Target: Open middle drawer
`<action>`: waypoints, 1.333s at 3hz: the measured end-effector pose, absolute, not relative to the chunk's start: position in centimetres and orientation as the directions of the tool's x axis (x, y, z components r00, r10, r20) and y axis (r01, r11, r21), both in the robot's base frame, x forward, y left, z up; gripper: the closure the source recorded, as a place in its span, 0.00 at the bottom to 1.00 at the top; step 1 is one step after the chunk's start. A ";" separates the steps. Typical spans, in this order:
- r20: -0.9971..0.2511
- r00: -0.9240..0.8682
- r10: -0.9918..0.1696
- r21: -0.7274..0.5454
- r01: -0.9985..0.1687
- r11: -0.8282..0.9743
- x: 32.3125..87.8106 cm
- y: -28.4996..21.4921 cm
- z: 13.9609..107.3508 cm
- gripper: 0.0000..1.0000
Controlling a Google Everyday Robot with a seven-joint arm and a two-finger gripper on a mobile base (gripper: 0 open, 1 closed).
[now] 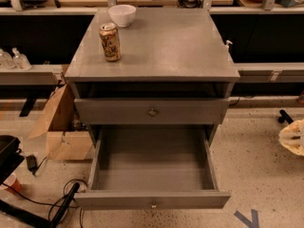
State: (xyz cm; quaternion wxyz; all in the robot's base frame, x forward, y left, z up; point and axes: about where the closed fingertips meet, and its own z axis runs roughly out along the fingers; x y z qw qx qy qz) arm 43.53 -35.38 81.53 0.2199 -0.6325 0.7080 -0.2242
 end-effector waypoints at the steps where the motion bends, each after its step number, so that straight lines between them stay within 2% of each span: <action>1: -0.027 -0.101 -0.995 -0.594 -0.799 0.097 43.5 -35.3 81.5 0.35; 2: -0.026 -0.100 -0.995 -0.594 -0.799 0.096 43.5 -35.2 81.5 0.12; 3: -0.026 -0.099 -0.995 -0.594 -0.799 0.094 43.5 -35.2 81.6 0.00; 4: -0.026 -0.099 -0.995 -0.594 -0.799 0.094 43.5 -35.2 81.6 0.00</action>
Offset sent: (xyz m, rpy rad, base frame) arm 0.0000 0.0011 -0.0003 -0.0008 0.0027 0.0026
